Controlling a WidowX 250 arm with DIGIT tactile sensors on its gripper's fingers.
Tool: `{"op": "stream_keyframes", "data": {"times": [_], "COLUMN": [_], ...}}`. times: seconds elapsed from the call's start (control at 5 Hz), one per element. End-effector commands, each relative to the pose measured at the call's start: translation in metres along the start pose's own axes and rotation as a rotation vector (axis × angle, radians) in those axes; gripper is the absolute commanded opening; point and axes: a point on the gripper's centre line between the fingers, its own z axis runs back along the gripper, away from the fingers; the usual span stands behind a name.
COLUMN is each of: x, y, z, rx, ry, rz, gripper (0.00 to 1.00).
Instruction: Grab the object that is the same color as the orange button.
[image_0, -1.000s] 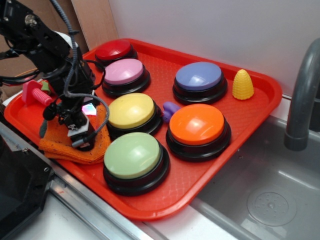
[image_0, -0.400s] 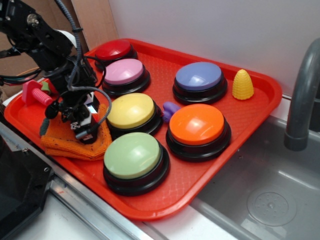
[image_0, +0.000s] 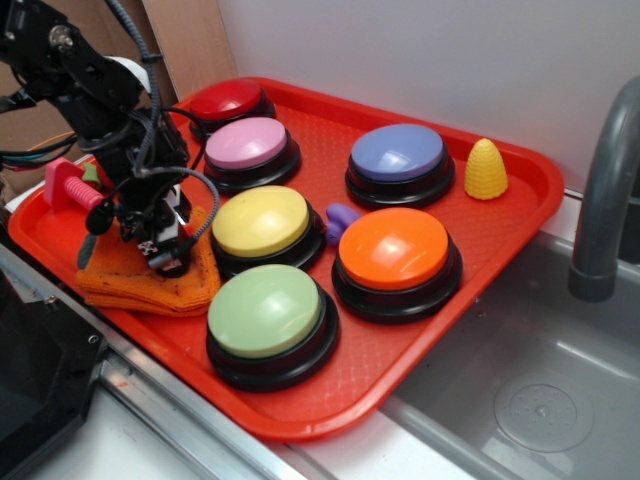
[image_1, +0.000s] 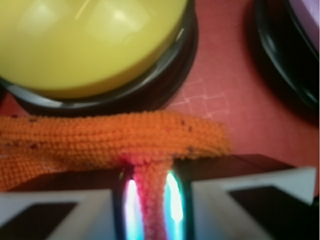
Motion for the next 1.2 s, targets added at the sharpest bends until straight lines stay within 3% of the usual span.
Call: {"op": "stream_keyframes", "data": {"times": [0.0, 0.2, 0.6, 0.8, 1.0], "x": [0.016, 0.026, 0.024, 0.025, 0.024], "y": [0.003, 0.004, 0.028, 0.031, 0.034], "z": [0.032, 0.071, 0.161, 0.176, 0.164], "rx": [0.068, 0.129, 0.175, 0.229, 0.231], "ry": [0.080, 0.197, 0.098, 0.067, 0.096], "rz": [0.081, 0.312, 0.800, 0.841, 0.844], "gripper": [0.00, 0.00, 0.00, 0.00, 0.00]}}
